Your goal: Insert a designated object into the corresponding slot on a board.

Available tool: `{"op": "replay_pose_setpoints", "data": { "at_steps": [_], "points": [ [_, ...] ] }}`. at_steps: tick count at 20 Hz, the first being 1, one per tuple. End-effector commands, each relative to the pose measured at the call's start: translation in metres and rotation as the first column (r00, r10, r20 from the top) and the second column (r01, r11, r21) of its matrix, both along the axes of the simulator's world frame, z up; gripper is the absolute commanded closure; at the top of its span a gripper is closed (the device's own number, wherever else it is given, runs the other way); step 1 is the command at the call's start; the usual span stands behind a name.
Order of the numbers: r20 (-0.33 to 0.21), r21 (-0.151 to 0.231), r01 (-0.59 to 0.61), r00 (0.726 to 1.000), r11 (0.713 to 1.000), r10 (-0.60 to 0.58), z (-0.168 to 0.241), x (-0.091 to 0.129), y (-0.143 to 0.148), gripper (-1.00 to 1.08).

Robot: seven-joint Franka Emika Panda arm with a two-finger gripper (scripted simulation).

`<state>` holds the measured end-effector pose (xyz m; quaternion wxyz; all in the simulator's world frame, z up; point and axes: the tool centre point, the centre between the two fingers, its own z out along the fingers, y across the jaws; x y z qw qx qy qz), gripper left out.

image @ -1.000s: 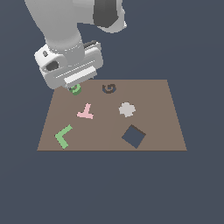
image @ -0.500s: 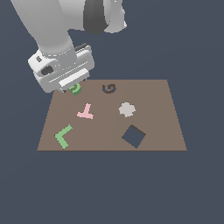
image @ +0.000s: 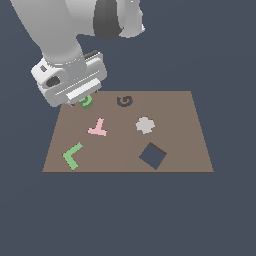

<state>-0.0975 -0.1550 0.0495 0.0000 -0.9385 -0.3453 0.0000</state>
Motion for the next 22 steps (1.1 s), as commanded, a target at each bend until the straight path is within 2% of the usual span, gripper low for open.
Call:
{"op": "replay_pose_setpoints", "data": {
  "at_steps": [1, 13, 14, 22],
  "points": [
    [0.000, 0.000, 0.003, 1.000, 1.000, -0.003, 0.001, 0.000, 0.001, -0.92],
    [0.000, 0.000, 0.002, 1.000, 1.000, -0.002, -0.020, 0.000, 0.001, -0.92],
    [0.000, 0.000, 0.002, 1.000, 1.000, -0.002, -0.020, 0.000, 0.001, 1.08],
    [0.000, 0.000, 0.002, 1.000, 1.000, -0.002, -0.020, 0.000, 0.001, 1.08]
  ]
}}
